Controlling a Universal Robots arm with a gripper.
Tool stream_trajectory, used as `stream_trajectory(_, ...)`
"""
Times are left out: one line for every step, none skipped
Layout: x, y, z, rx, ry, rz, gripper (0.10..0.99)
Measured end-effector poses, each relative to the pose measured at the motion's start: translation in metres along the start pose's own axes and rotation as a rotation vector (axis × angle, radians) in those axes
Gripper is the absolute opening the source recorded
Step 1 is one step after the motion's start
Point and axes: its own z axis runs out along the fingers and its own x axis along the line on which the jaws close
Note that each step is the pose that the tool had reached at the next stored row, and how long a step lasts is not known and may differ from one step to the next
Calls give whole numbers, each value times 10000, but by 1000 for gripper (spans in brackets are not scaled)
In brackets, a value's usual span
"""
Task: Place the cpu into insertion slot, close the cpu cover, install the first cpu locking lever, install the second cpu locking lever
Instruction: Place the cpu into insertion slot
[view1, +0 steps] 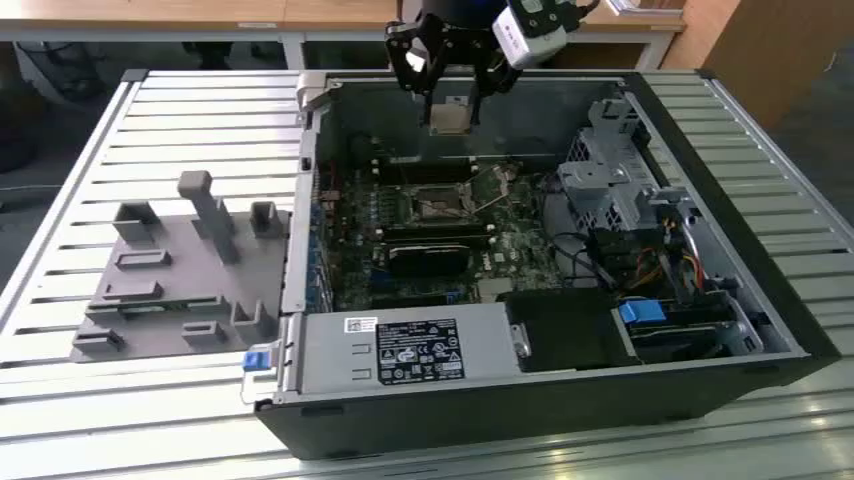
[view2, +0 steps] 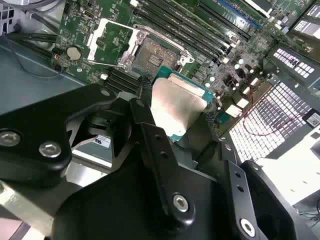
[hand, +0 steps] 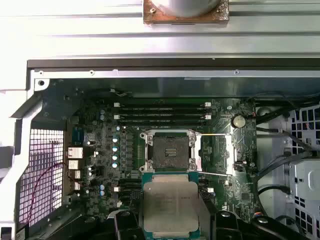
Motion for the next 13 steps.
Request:
stream_trajectory(0,0,0,0,0,0,529)
stream_trajectory(0,0,0,0,0,0,529)
stream_trajectory(0,0,0,-1,0,-1,529)
stream_trajectory(0,0,0,-1,-1,0,529)
stream_trajectory(0,0,0,0,0,0,529)
stream_trajectory(0,0,0,0,-1,3,529)
stream_trajectory(0,0,0,0,-1,8,529)
stream_trajectory(0,0,0,-1,-2,21,529)
stream_trajectory(0,0,0,-1,-3,38,529)
stream_trajectory(0,0,0,-1,-5,60,529)
stream_trajectory(0,0,0,-2,-8,91,529)
stream_trajectory(0,0,0,-2,-11,127,529)
stream_trajectory(0,0,1,-3,-15,162,529)
